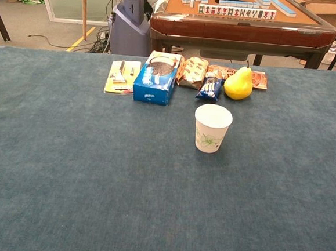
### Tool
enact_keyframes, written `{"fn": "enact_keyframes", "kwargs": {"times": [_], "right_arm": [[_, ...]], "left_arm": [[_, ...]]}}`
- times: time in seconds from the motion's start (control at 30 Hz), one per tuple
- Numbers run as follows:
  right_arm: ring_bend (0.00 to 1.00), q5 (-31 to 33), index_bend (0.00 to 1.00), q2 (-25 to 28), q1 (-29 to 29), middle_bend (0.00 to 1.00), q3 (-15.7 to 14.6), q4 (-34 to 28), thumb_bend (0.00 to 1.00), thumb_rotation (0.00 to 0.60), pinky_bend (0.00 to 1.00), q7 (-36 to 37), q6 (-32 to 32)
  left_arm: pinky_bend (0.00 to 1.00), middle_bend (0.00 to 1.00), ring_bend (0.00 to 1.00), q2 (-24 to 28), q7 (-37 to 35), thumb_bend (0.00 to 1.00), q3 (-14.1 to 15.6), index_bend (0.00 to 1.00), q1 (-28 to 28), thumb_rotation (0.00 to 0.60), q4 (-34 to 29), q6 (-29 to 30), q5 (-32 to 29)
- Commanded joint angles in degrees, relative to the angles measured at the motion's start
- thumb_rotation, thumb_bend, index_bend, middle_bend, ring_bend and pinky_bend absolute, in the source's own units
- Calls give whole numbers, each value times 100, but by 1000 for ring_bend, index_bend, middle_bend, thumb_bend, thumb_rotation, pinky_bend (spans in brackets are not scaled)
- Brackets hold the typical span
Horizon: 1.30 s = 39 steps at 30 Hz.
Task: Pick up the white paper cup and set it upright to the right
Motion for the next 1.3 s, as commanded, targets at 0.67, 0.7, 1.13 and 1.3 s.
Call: {"fn": "enact_keyframes", "kwargs": {"times": [0.67, 0.7, 1.13, 1.3], "right_arm": [[262, -9, 329, 93, 339, 327, 144, -349, 192, 600, 289, -296, -345], [262, 0, 329, 91, 389, 327, 161, -385, 192, 600, 289, -337, -404], [200, 401, 318, -175, 1499, 255, 519, -753, 189, 600, 231, -980, -1776], [48, 654, 311, -379, 1967, 143, 650, -747, 170, 600, 50, -1146, -2322]], "left_arm": [[143, 126, 161, 11, -41, 146, -18, 207, -16, 600, -12, 45, 85], [143, 126, 161, 9, -46, 146, -16, 207, -18, 600, -10, 40, 88], [143, 126, 161, 51, -108, 146, -5, 207, -9, 600, -24, 87, 163], [143, 126, 161, 80, -94, 146, 1, 207, -3, 600, -56, 113, 198]]}}
